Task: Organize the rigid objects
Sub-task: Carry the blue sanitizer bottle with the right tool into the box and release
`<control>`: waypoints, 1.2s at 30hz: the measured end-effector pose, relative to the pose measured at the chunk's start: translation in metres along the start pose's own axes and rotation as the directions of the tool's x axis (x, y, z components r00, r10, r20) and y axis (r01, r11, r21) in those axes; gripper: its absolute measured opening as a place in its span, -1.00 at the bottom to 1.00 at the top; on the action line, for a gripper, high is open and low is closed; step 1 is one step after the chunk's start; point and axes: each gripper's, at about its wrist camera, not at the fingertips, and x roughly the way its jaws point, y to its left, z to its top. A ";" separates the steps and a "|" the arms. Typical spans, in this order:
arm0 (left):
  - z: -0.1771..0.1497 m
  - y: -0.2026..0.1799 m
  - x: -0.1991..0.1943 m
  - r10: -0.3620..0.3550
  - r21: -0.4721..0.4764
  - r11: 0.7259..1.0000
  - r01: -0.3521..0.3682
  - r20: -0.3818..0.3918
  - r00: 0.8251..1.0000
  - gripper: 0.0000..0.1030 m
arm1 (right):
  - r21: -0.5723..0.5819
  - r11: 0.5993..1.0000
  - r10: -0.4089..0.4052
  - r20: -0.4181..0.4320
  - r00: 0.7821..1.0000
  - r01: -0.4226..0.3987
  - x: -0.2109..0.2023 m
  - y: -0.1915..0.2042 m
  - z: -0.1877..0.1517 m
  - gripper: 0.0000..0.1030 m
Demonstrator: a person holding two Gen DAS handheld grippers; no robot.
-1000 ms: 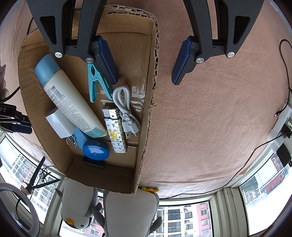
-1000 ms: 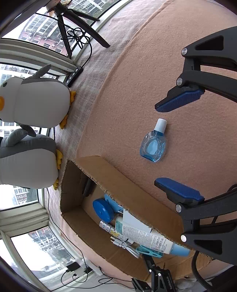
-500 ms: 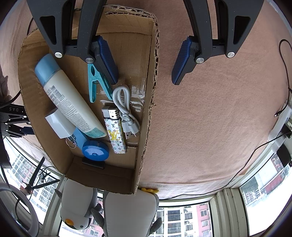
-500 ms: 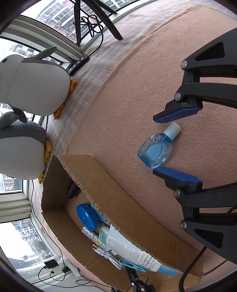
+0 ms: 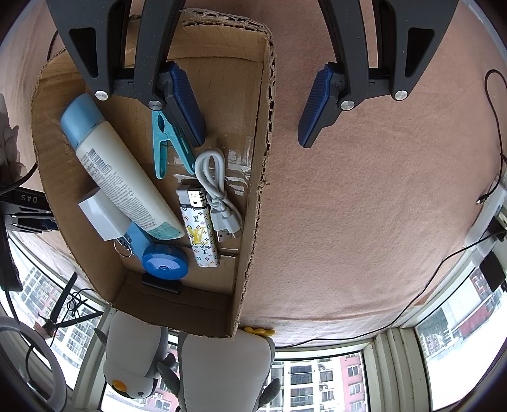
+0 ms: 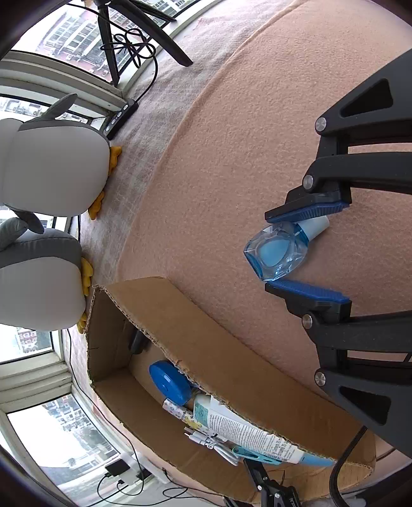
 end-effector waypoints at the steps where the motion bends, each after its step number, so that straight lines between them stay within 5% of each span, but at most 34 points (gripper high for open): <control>1: 0.000 0.000 0.000 0.000 0.000 1.000 0.000 0.000 1.000 0.27 | 0.008 1.000 -0.002 0.002 1.000 0.002 -0.001 0.000 -0.002 -0.36; 8: 0.000 0.000 0.000 -0.001 -0.001 1.000 0.001 0.000 1.000 0.27 | 0.101 0.995 0.014 0.026 1.000 -0.017 -0.011 -0.002 -0.012 -0.36; 20: 0.001 0.000 -0.001 0.000 0.000 1.000 0.000 0.001 1.000 0.27 | 0.228 0.965 0.090 0.184 0.979 -0.132 -0.074 0.014 -0.015 -0.36; 36: 0.003 -0.002 -0.004 0.006 0.006 1.000 -0.006 0.003 1.000 0.27 | 0.085 0.975 0.187 0.199 0.962 -0.207 -0.081 0.109 0.020 -0.36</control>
